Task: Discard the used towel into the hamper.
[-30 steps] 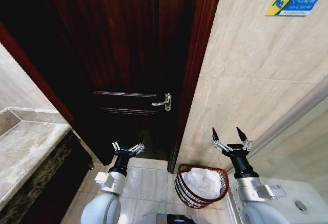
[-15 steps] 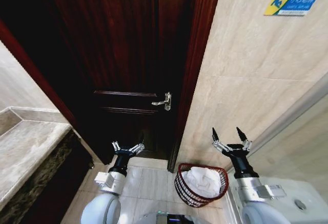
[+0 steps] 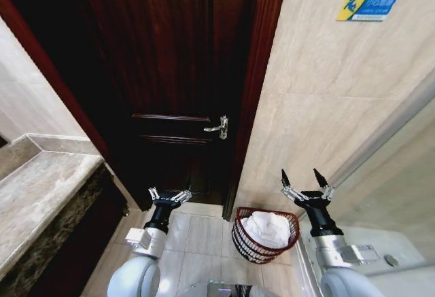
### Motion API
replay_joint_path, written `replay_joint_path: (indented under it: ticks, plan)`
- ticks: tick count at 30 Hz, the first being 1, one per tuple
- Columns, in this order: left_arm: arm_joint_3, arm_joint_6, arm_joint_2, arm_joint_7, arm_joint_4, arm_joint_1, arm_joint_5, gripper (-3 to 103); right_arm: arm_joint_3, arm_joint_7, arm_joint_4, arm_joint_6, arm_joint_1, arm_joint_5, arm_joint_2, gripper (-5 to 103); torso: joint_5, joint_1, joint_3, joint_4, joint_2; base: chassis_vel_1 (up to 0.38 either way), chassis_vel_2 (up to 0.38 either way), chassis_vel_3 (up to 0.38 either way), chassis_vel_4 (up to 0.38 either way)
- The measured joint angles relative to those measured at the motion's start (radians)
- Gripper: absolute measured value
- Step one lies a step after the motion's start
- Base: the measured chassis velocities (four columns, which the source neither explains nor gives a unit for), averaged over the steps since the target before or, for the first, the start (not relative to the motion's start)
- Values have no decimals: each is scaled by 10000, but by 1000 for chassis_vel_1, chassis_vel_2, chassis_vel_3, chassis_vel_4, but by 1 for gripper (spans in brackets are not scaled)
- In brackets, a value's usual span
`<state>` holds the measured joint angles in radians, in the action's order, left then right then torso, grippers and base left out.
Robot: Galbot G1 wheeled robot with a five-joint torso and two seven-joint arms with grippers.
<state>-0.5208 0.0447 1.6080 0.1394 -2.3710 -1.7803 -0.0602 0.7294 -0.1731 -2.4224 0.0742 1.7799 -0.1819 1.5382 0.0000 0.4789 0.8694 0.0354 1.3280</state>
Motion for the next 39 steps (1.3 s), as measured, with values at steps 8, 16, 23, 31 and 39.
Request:
replay_joint_path:
  ticks: [8,16,23,31,39]
  plan:
    - [0,0,0,0,0,0,0,100,0,0,0,0,0,0,0,100,1,2,1,1,-1,76,-74,-62,81]
    - [0,0,0,0,0,0,0,100,0,1,0,0,0,0,0,100,2,1,0,-2,0,87,-89,-91,84]
    - [0,0,1,0,0,0,0,100,0,0,0,0,0,0,0,100,-1,2,0,0,0,72,-67,-64,62]
    - [0,0,0,0,0,0,0,100,0,0,0,0,0,0,0,100,-1,2,0,-1,0,62,-78,-69,66]
    - [0,0,0,0,-1,0,0,100,0,1,0,0,0,0,0,100,1,1,0,-1,0,71,-72,-64,74]
